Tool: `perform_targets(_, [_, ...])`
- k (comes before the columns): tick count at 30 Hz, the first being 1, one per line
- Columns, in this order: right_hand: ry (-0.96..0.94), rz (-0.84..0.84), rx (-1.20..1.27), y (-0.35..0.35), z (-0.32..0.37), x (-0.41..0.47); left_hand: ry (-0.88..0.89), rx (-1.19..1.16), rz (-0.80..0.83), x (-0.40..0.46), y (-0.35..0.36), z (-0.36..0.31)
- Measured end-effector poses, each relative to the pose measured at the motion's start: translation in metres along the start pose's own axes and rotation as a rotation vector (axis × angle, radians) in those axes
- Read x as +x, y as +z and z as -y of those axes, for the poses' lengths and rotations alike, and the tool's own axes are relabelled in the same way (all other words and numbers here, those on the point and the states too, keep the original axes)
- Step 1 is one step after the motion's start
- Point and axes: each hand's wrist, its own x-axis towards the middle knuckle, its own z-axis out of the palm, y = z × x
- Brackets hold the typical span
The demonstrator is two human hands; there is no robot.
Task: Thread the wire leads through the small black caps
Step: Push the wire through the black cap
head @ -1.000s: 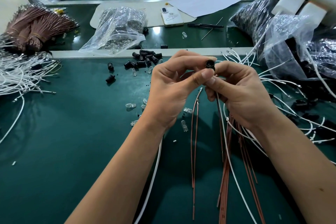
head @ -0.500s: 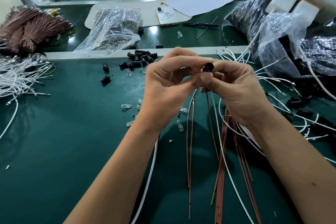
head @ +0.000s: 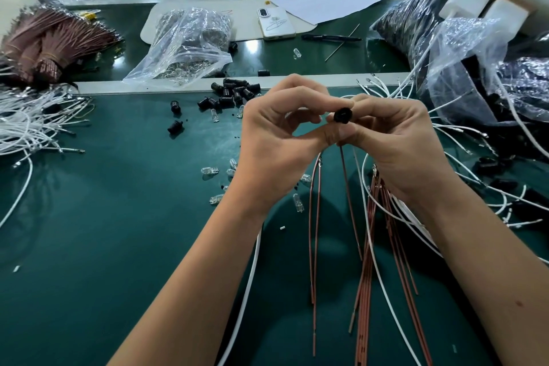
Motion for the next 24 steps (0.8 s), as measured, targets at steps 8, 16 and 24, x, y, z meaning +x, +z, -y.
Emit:
perform_targets(8, [-0.036,-0.003,-0.034,0.0020,-0.0017,0.0012,-0.071,-0.049,-0.027,0.0001,-0.0008,0.0026])
perform_targets(16, [-0.050,-0.010,-0.118,0.0068,-0.0009,0.0002,-0.057,-0.150,-0.056,-0.0011,0.0005,0.0033])
perform_targets(24, [-0.042,-0.017,-0.151,0.0073,-0.0008,-0.0018,-0.036,-0.178,-0.098,-0.0018,0.0030,0.0034])
